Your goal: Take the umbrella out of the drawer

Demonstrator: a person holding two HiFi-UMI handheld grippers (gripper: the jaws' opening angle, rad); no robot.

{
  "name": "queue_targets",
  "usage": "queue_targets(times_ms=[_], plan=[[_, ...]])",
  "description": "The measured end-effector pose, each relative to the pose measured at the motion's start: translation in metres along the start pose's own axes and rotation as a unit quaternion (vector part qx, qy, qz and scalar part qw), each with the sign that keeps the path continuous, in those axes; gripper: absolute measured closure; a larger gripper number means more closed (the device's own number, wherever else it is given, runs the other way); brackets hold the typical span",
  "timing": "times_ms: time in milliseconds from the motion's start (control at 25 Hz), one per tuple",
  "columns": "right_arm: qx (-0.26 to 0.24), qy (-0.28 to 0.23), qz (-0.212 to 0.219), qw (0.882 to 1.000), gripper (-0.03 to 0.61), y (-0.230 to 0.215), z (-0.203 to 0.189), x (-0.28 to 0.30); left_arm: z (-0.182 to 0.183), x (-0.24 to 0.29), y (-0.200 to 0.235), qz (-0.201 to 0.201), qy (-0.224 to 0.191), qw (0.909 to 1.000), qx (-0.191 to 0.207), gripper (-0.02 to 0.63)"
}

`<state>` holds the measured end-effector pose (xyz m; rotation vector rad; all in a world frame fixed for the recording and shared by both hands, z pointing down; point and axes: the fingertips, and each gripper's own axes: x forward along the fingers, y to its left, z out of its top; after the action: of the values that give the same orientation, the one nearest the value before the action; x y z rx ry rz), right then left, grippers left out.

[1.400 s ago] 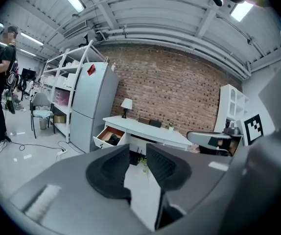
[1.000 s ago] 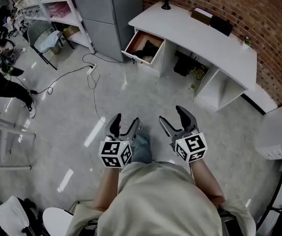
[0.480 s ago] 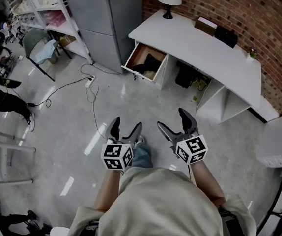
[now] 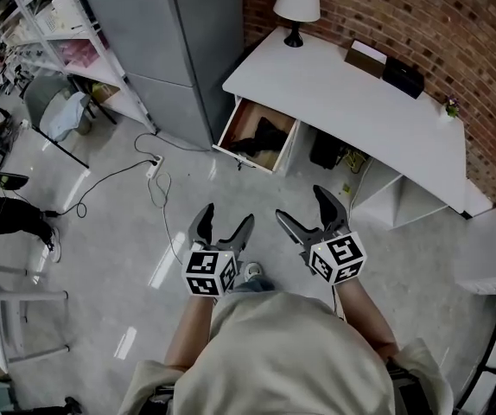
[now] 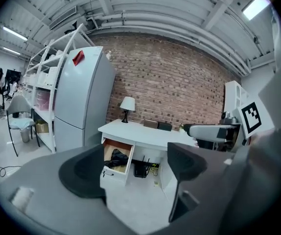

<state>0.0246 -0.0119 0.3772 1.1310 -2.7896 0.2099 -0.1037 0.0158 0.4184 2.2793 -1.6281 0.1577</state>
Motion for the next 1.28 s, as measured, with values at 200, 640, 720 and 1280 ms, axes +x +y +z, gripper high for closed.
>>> queue_targets(times_ms=[200, 640, 720, 1280], plan=[[0.006, 0.006, -0.014, 1.000, 0.172, -0.023, 0.003, 0.048, 0.008, 0.046, 0.035, -0.020, 0.017, 0.9997, 0.000, 0.224], [0.021, 0.024, -0.032, 0.999, 0.172, -0.058, 0.003, 0.125, 0.016, 0.109, 0.087, -0.040, 0.042, 0.9983, -0.006, 0.224], [0.025, 0.029, -0.036, 0.999, 0.172, -0.061, -0.001, 0.130, 0.012, 0.117, 0.092, -0.042, 0.048, 0.9979, -0.011, 0.224], [0.050, 0.100, -0.035, 0.993, 0.172, -0.124, -0.060, 0.173, -0.043, 0.221, 0.108, -0.052, 0.138, 0.9890, 0.002, 0.224]])
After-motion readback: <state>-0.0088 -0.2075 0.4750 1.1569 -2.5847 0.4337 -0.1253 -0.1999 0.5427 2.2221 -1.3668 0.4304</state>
